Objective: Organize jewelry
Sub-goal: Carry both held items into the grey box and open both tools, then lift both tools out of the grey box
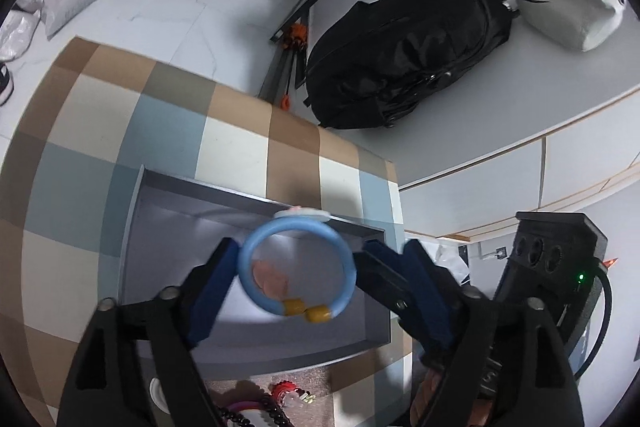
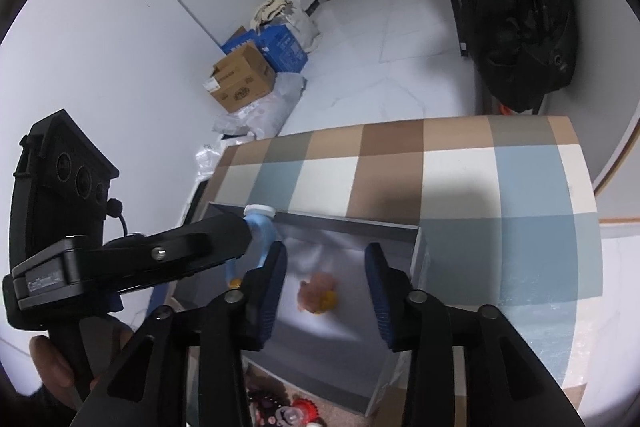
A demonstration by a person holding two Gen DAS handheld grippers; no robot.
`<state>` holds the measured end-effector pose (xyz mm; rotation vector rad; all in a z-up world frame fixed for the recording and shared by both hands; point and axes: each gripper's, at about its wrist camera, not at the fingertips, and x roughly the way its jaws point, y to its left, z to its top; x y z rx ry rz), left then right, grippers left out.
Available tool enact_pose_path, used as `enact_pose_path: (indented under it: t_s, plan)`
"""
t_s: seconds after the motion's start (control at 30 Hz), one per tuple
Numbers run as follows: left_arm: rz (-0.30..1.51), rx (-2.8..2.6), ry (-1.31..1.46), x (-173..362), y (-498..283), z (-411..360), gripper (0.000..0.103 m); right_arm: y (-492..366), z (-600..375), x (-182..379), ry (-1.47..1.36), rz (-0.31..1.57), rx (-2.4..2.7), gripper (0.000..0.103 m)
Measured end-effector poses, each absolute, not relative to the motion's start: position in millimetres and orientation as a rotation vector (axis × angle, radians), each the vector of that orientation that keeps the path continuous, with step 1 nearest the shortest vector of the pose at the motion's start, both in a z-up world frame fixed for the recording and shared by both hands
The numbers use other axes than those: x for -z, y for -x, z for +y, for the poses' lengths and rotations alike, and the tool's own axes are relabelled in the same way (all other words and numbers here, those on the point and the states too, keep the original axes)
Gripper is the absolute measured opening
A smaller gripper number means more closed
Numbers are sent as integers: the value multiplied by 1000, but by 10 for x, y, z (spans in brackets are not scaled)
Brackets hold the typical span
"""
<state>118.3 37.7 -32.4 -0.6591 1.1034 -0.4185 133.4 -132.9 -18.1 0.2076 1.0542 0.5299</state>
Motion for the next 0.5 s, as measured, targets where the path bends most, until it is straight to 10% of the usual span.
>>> enact_pose_path:
  t_s: [0.2,0.5]
  plan:
    - [1080,400,663,284,-1131,419,90,-1219,-1387,43,-190,978,-523,83]
    - [1037,385,623,189,-1031,458,90,-1069,-1466,-52,-172,936,-507,94]
